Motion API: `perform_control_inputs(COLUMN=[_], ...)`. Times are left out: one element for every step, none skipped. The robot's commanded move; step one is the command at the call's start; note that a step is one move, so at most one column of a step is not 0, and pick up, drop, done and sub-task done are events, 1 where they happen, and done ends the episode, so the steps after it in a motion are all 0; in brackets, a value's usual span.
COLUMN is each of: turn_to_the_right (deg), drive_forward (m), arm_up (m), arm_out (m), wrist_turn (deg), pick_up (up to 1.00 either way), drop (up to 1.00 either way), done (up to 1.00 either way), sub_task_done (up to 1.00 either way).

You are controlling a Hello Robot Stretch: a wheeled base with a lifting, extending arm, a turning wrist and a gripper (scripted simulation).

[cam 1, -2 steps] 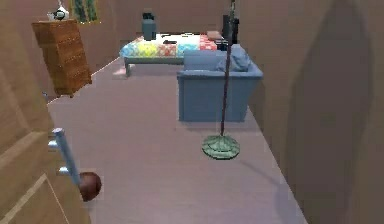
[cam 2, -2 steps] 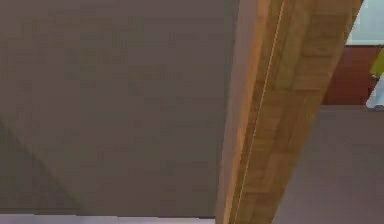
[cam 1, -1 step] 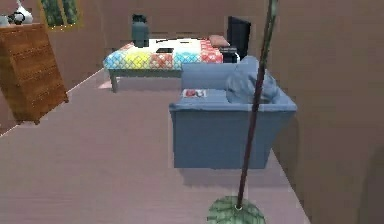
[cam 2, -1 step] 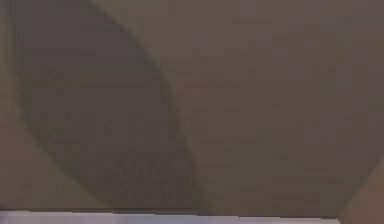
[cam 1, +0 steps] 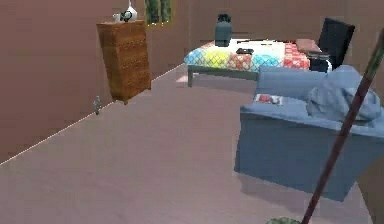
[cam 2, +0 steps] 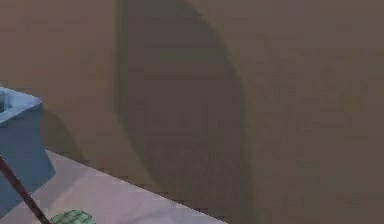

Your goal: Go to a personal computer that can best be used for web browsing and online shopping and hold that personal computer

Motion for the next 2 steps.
perform_control_inputs(turn_to_the_right=[0.0, 0.0], drive_forward=[1.00, 0.40], arm_up=[0.00, 0.00], arm_out=[0.00, 0.00], wrist_turn=[0.0, 0.0], pick_up=[0.00, 0.00], drop=[0.00, 0.00], done=[0.00, 0.00], sub_task_done=[0.00, 0.00])
